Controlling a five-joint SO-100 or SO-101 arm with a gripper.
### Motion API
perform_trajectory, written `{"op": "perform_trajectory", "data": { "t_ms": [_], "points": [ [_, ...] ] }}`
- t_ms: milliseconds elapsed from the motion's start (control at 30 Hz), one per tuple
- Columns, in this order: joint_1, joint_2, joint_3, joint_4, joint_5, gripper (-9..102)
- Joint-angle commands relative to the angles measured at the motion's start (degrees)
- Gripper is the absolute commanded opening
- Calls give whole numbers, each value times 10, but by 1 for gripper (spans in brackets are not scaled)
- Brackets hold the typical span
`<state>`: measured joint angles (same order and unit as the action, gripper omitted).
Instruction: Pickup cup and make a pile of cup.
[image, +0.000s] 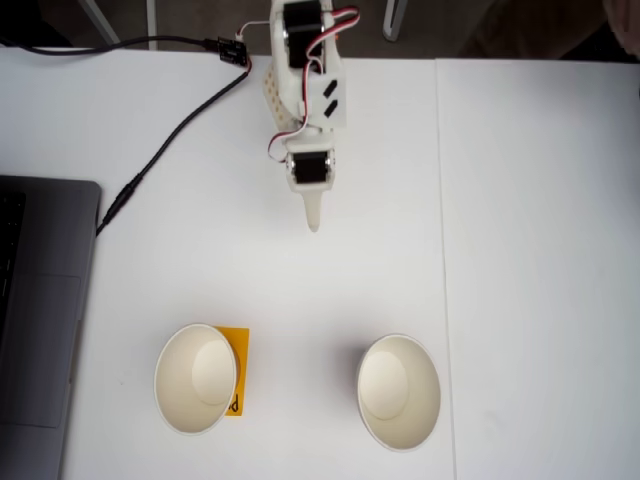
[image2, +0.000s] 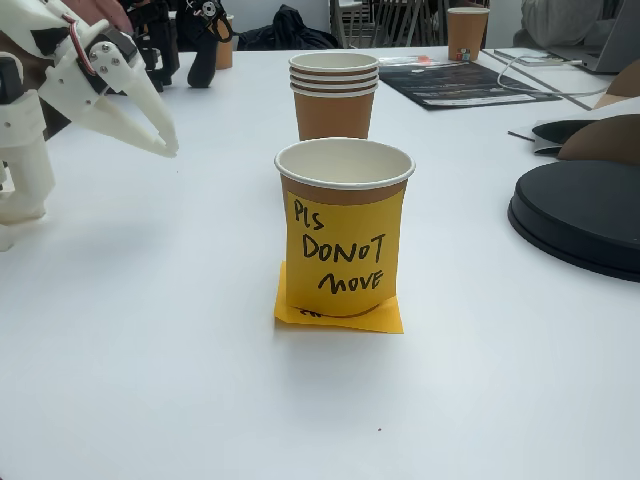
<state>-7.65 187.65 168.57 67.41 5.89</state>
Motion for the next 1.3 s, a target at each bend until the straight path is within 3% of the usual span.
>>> {"op": "perform_trajectory", "data": {
  "t_ms": [0,1033,1267],
  "points": [
    [-4,4,-7,-13,-4,-7],
    [-4,-1,-11,-11,1,-7],
    [-3,-108,-53,-14,2,-6]
  ]
}}
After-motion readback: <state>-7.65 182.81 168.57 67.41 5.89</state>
